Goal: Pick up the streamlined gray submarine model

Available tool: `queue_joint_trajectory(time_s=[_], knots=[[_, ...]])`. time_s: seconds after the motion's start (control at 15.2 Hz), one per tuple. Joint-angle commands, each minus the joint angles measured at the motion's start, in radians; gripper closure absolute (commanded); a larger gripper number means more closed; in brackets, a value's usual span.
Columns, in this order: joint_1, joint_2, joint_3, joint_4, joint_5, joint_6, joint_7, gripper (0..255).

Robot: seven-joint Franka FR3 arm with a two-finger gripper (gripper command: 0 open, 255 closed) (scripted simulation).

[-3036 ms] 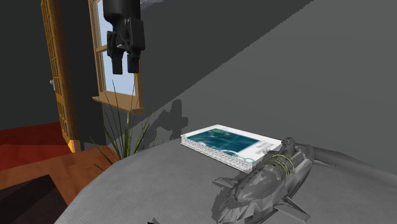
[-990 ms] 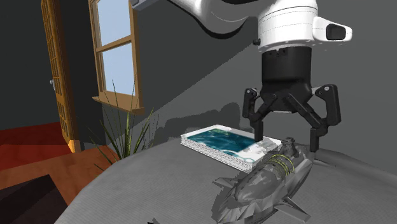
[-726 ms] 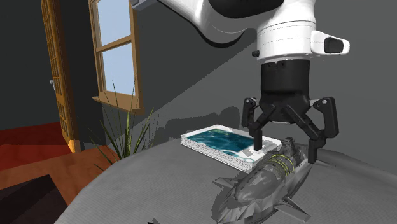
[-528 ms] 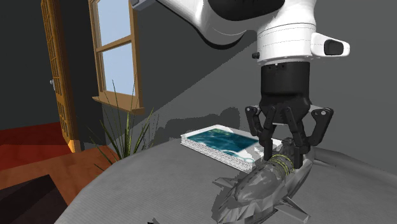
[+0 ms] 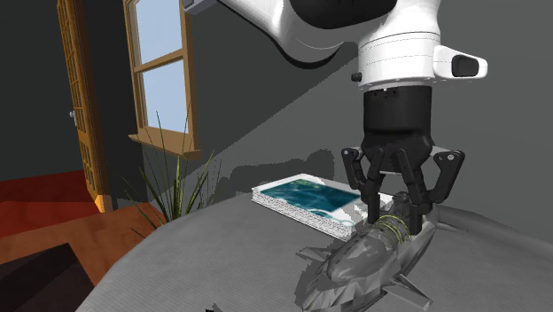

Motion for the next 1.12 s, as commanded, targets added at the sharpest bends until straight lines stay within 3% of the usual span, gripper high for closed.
queue_joint_trajectory(time_s=[0.0, 1.06], knots=[[0.001, -0.004, -0.001, 0.005, -0.002, -0.011, 0.001, 255], [0.005, -0.060, -0.014, 0.119, -0.026, -0.176, 0.005, 255]])
